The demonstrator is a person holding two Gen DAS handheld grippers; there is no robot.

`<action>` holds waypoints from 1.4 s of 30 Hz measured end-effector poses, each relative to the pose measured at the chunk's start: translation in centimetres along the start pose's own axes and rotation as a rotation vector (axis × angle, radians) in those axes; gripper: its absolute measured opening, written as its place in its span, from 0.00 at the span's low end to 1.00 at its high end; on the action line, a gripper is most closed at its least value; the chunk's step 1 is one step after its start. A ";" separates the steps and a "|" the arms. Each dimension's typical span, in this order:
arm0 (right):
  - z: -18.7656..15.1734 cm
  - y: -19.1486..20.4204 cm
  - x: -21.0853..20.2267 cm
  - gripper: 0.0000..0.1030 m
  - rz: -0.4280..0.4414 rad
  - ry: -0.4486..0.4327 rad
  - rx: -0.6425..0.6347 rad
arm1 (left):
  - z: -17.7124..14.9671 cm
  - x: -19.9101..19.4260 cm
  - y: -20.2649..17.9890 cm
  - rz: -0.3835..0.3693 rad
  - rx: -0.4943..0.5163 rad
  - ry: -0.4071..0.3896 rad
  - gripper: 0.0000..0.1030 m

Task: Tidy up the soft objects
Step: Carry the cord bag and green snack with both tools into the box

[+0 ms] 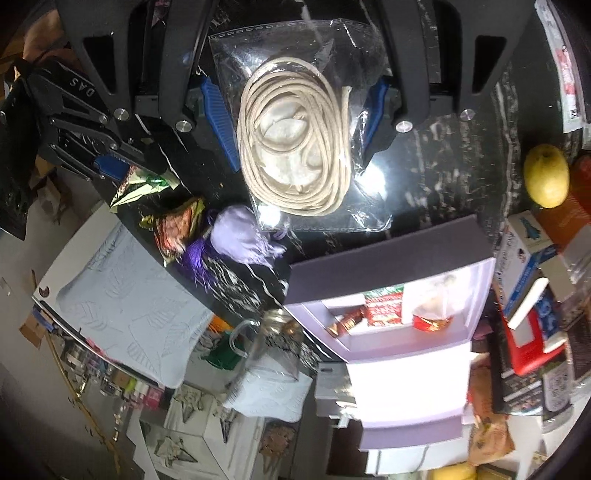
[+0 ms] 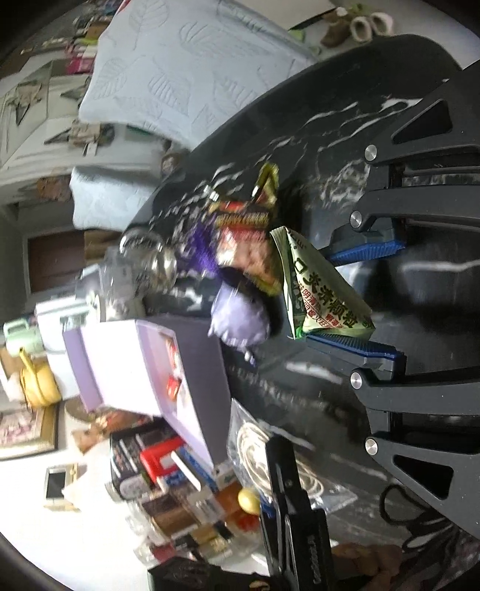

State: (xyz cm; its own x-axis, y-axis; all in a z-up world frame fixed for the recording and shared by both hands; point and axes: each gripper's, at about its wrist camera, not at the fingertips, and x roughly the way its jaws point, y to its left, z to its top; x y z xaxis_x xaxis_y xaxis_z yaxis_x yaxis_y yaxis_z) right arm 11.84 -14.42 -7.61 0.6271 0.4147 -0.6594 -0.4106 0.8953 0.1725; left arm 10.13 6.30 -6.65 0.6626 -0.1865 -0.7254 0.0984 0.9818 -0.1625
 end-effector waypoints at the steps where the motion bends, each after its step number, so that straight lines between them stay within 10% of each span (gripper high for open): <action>1: 0.2 0.3 -0.1 0.35 0.016 -0.004 -0.010 | 0.1 -0.3 0.1 0.006 -0.002 -0.010 0.58; 25: 9.2 6.5 -2.6 0.35 0.267 -0.150 -0.218 | 7.0 -6.9 1.9 0.086 0.028 -0.296 0.58; 42: 18.9 6.6 -0.5 0.35 0.264 -0.241 -0.244 | 15.5 -5.4 4.7 0.110 0.028 -0.439 0.58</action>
State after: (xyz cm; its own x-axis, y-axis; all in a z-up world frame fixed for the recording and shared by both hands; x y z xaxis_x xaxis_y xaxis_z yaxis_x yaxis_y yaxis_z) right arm 21.31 -5.59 7.64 0.6044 0.6762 -0.4212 -0.7041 0.7008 0.1148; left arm 18.52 12.51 6.85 0.9217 -0.0541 -0.3841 0.0261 0.9966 -0.0779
